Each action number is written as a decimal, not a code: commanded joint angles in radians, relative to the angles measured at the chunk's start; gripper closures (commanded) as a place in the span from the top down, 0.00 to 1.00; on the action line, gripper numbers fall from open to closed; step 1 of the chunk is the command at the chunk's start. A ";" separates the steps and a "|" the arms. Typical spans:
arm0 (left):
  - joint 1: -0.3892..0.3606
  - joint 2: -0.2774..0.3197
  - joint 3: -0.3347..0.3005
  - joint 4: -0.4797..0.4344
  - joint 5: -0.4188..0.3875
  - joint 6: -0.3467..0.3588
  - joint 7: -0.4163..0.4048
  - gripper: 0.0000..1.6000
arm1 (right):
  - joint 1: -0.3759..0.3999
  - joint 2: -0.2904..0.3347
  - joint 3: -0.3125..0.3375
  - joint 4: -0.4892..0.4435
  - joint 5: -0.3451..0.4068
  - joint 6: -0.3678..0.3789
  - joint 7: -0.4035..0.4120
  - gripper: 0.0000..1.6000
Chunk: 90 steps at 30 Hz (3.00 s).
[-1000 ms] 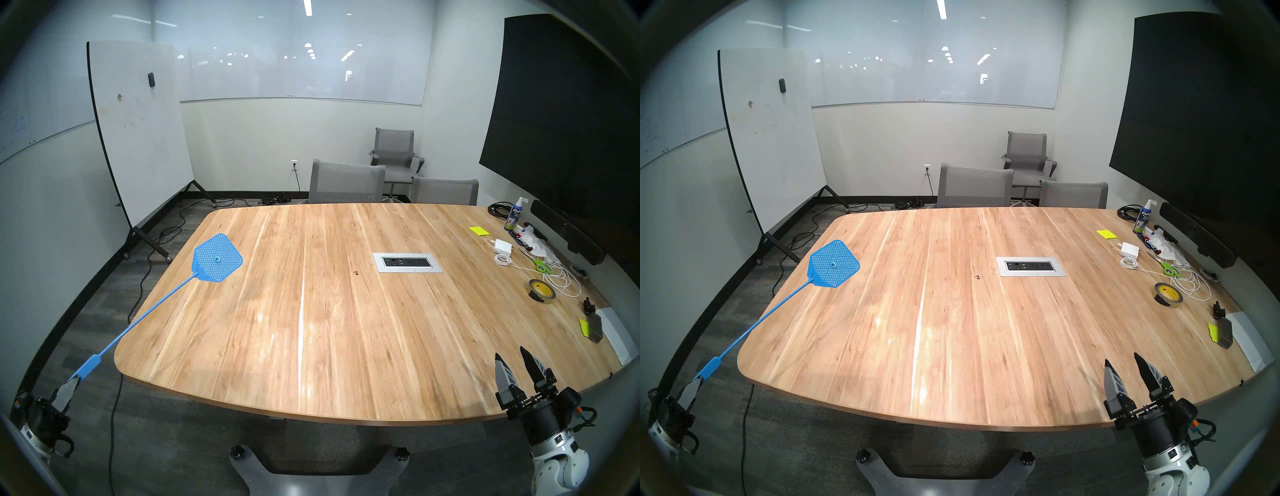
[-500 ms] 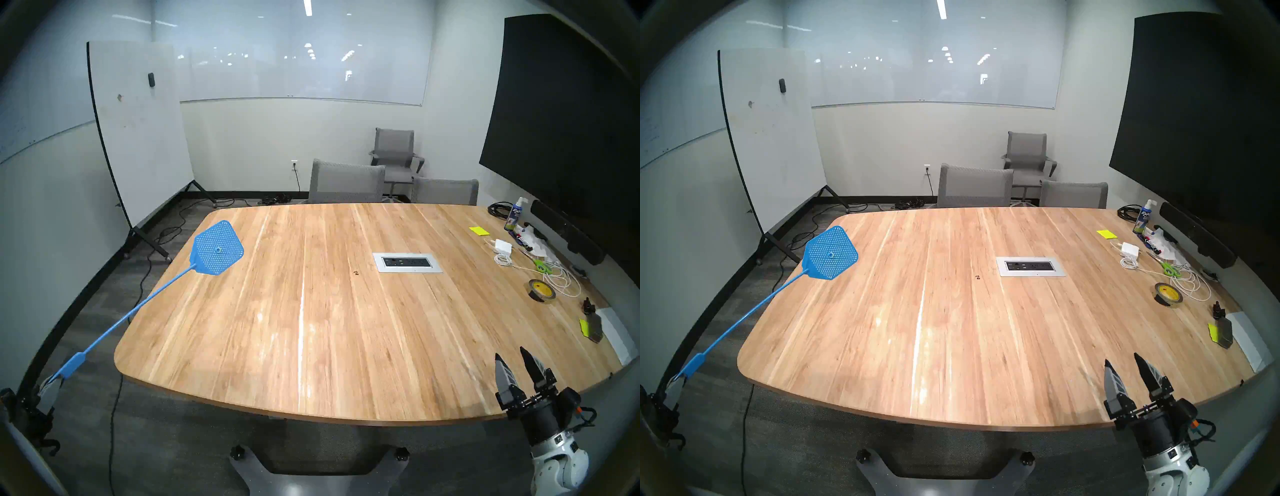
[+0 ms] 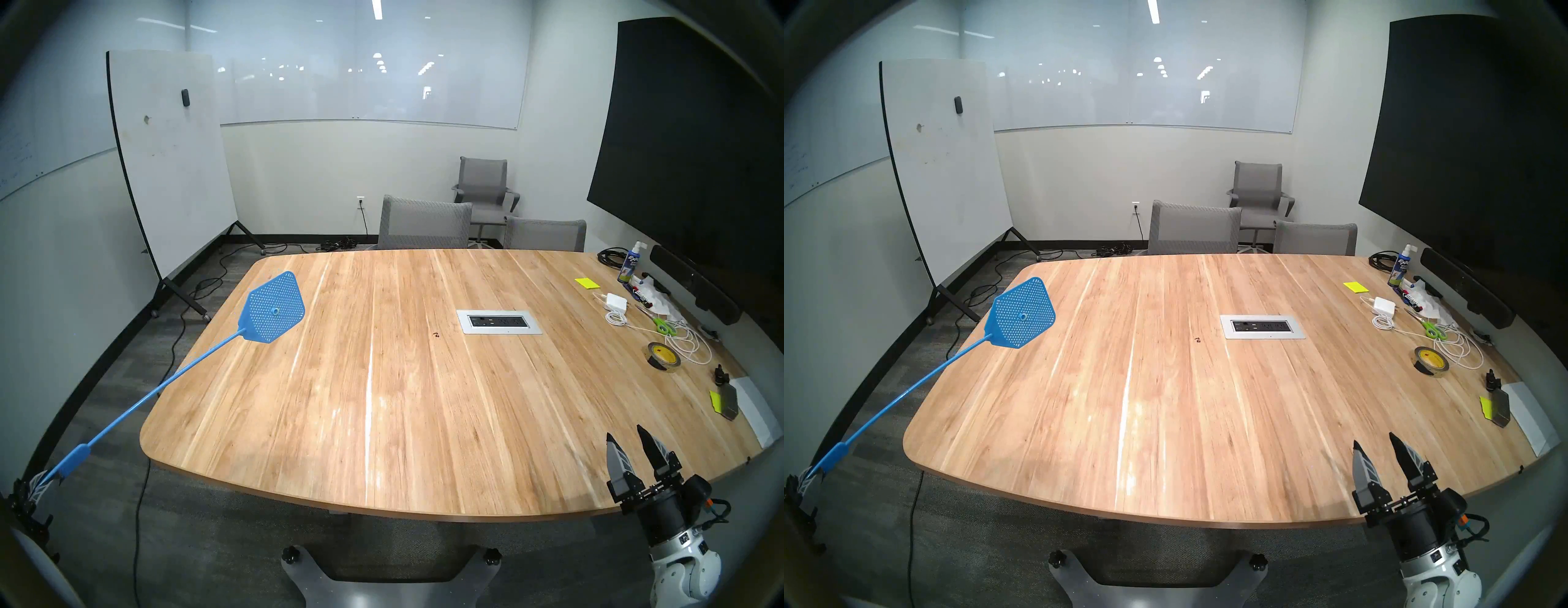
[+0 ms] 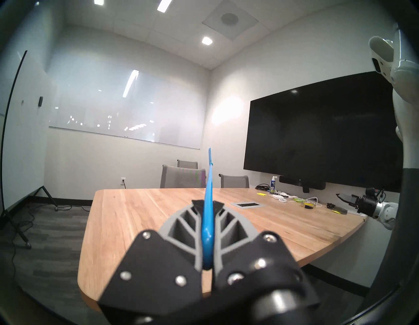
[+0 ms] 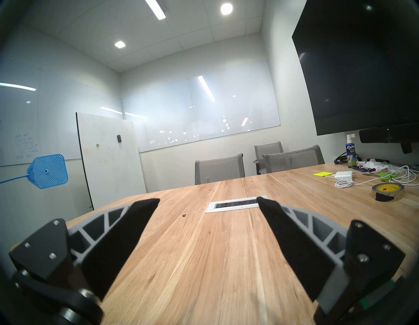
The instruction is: Swat a bug on table
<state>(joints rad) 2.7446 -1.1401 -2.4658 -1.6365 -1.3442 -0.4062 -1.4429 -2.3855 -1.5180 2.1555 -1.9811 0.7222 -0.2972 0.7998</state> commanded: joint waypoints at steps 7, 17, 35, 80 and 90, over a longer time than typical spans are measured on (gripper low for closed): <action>0.135 -0.187 -0.053 -0.211 0.110 -0.175 0.038 0.00 | 0.002 0.001 0.000 -0.013 0.000 -0.001 0.003 1.00; 0.135 -0.302 -0.035 -0.359 0.283 -0.331 0.189 0.00 | 0.003 0.001 0.001 -0.013 0.000 -0.001 0.005 1.00; 0.135 -0.516 0.107 -0.415 0.756 -0.554 0.480 0.00 | 0.004 -0.001 0.002 -0.013 -0.001 0.000 0.007 1.00; -0.016 -0.568 -0.126 -0.291 0.959 -0.433 0.501 0.00 | 0.005 -0.007 0.005 -0.018 -0.006 0.005 0.009 1.00; -0.117 -0.452 -0.182 -0.129 0.910 -0.379 0.396 0.00 | 0.004 -0.008 0.006 -0.019 -0.006 0.006 0.009 1.00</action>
<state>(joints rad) 2.6906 -1.6854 -2.6073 -1.8355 -0.3929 -0.8103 -0.9949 -2.3816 -1.5269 2.1619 -1.9830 0.7160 -0.2907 0.8076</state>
